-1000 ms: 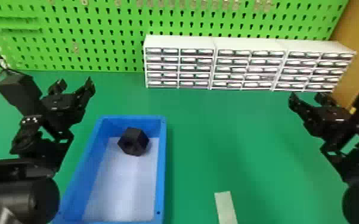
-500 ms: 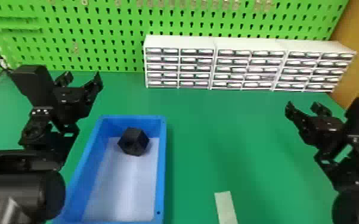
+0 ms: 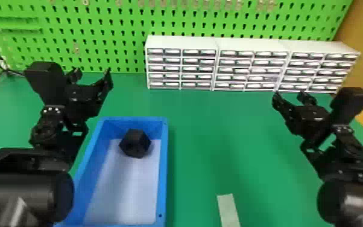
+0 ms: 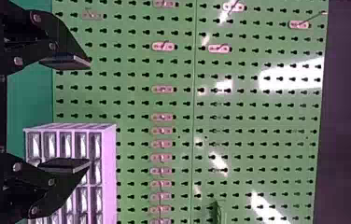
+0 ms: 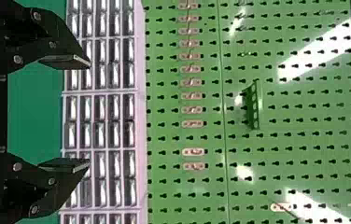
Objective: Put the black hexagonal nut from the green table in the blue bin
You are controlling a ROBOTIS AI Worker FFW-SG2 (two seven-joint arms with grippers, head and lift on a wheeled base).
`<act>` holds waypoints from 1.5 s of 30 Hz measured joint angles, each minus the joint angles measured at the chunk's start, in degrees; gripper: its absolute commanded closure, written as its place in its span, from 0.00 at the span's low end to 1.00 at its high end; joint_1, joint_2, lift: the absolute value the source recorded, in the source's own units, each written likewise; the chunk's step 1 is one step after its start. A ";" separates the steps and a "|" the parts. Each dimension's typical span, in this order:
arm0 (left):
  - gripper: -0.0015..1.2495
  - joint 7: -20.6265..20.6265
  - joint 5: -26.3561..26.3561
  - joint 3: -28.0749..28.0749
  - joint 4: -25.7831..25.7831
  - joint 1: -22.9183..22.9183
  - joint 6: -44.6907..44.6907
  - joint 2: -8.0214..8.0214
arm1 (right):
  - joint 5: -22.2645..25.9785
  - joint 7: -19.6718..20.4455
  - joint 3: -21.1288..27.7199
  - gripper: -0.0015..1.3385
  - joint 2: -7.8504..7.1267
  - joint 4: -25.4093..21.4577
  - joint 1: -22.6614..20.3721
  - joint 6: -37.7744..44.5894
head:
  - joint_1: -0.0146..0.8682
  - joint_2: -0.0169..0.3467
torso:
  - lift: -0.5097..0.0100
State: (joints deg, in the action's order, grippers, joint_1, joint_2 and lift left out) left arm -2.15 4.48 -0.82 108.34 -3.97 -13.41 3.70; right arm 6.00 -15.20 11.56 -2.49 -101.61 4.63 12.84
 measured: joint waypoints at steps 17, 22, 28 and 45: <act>0.40 0.31 1.02 1.01 1.06 1.10 0.00 0.32 | 0.42 0.00 -6.03 0.38 -1.59 3.06 0.82 -2.22 | 0.80 0.07 | 0.79; 0.41 0.31 1.41 2.13 2.43 0.77 0.04 0.35 | -0.17 0.00 -6.90 0.38 -1.72 4.89 0.98 -2.81 | 0.80 0.07 | 0.79; 0.40 0.31 1.86 2.29 3.36 -0.12 0.04 0.35 | -0.26 0.00 -6.42 0.38 -1.81 6.15 0.16 -3.03 | 0.80 0.07 | 0.79; 0.41 1.16 1.13 2.48 2.68 1.37 -0.47 0.38 | 0.99 0.00 -4.80 0.38 -1.39 3.88 0.48 -5.57 | 0.80 0.07 | 0.79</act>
